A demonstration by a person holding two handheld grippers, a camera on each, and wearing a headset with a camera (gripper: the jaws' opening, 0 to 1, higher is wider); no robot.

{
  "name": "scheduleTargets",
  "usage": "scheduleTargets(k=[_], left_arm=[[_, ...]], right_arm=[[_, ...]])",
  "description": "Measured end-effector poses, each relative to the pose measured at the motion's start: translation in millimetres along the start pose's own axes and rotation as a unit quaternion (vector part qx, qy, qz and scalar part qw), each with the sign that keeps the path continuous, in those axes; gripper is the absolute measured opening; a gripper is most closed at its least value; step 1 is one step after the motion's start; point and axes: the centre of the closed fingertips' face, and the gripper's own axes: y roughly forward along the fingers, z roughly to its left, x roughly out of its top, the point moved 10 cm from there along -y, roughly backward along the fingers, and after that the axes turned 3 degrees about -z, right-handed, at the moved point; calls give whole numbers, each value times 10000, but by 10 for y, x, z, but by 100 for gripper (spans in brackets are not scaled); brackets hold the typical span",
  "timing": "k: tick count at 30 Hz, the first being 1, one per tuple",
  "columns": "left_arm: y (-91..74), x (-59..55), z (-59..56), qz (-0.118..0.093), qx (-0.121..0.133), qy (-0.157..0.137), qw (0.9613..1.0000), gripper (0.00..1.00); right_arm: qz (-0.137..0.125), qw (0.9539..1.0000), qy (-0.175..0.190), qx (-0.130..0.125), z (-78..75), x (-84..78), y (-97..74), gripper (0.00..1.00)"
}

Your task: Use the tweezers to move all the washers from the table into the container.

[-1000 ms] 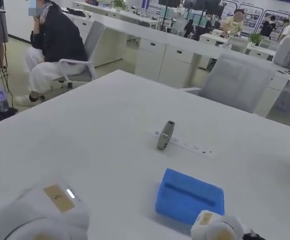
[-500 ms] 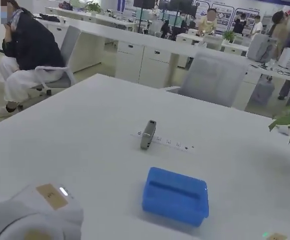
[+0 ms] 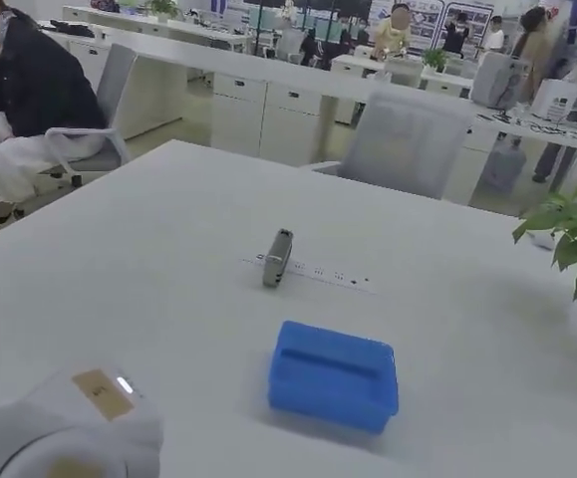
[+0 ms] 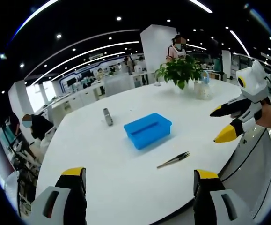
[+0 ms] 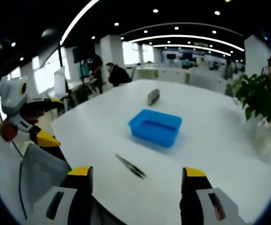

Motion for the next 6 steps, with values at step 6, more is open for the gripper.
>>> scheduleTargets(k=[6], left_arm=[[7, -12, -1, 57, -22, 28, 10000, 97]], right_arm=[[-3, 10000, 47, -87, -93, -18, -6, 79]])
